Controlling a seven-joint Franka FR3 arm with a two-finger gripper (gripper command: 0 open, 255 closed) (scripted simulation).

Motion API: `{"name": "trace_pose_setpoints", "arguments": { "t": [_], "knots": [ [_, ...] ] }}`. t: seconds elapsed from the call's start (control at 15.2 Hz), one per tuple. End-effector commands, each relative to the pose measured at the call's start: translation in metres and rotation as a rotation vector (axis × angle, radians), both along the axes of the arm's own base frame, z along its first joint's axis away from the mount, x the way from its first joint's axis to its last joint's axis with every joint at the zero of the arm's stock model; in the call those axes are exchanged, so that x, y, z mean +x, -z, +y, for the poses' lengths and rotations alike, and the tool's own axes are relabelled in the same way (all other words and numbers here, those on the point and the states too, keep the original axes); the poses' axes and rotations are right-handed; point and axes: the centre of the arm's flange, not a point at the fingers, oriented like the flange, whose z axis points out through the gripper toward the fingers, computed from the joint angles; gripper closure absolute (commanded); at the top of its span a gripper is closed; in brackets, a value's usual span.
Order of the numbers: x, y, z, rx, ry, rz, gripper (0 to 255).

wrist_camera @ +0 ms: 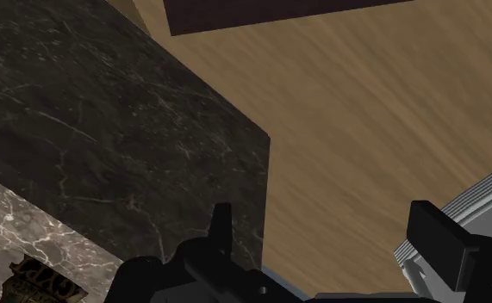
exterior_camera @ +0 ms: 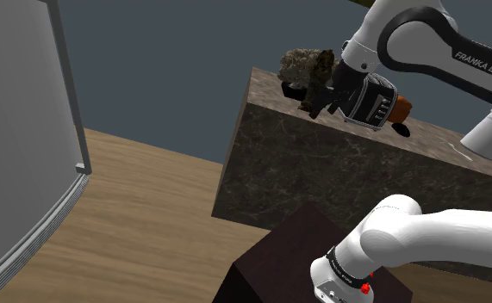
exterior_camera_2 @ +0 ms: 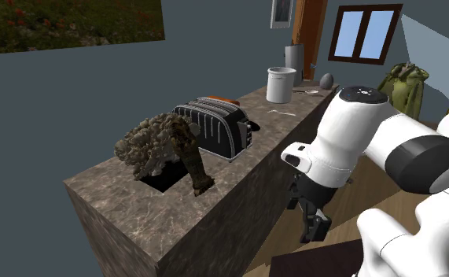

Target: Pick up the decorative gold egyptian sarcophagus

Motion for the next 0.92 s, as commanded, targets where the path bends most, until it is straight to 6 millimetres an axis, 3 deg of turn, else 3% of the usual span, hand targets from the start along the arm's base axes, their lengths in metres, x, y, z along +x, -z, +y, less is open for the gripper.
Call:
{"name": "trace_pose_setpoints", "arguments": {
  "t": [0.0,0.86],
  "knots": [
    [0.0,0.0,0.0,0.0,0.0,0.0,0],
    [0.045,0.019,-0.181,0.083,-0.198,0.0,0]
  ]
}}
